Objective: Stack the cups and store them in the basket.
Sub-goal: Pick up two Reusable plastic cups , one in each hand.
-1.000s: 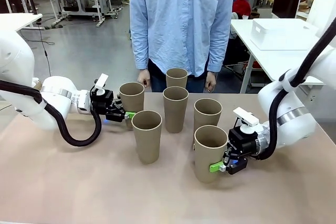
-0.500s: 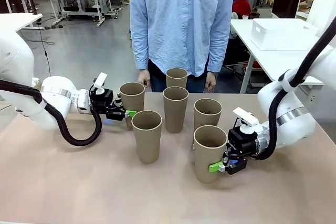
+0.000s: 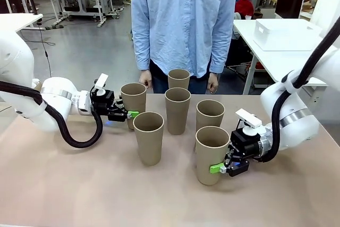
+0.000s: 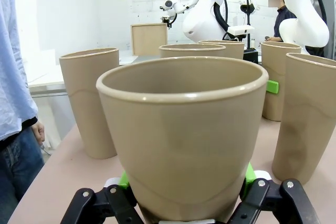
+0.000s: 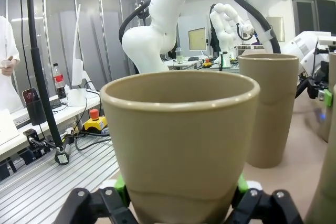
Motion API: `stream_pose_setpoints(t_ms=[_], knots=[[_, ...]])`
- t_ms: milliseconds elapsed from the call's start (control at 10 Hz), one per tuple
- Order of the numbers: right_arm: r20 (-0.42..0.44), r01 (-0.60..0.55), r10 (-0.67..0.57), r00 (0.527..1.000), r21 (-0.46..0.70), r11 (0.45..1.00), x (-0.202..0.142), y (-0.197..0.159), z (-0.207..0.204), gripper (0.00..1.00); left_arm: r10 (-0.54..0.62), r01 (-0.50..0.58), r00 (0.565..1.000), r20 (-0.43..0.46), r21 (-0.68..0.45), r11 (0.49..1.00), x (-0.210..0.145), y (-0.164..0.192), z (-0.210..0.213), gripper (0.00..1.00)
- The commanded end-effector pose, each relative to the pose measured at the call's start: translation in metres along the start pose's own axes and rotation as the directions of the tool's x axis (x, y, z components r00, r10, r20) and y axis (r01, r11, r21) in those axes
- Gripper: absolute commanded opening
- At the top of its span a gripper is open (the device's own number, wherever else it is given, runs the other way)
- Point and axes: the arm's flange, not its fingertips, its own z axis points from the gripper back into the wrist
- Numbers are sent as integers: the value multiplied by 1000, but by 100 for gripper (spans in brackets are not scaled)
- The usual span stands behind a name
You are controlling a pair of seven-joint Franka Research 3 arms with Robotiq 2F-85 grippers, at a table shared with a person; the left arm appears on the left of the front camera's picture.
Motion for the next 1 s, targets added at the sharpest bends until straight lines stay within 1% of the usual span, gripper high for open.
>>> stream_pose_setpoints(t_ms=[0,400,500,700,900], knots=[[1,3,-3,1000,0,1000,-1,0,0,58,2,-2,1000,1,0,1000,-1,0,-1,43],[1,3,-3,1000,0,1000,-1,0,0,58,2,-2,1000,1,0,1000,-1,0,-1,43],[1,5,-5,1000,0,1000,-2,0,0,84,1,-1,1000,0,1,1000,-1,0,0,84],[17,-49,50,999,-72,996,37,18,13,84,-11,10,999,38,17,1000,34,-19,16,84],[30,-71,75,997,-126,990,69,38,33,84,-10,10,999,43,-2,1000,64,-37,38,84]])
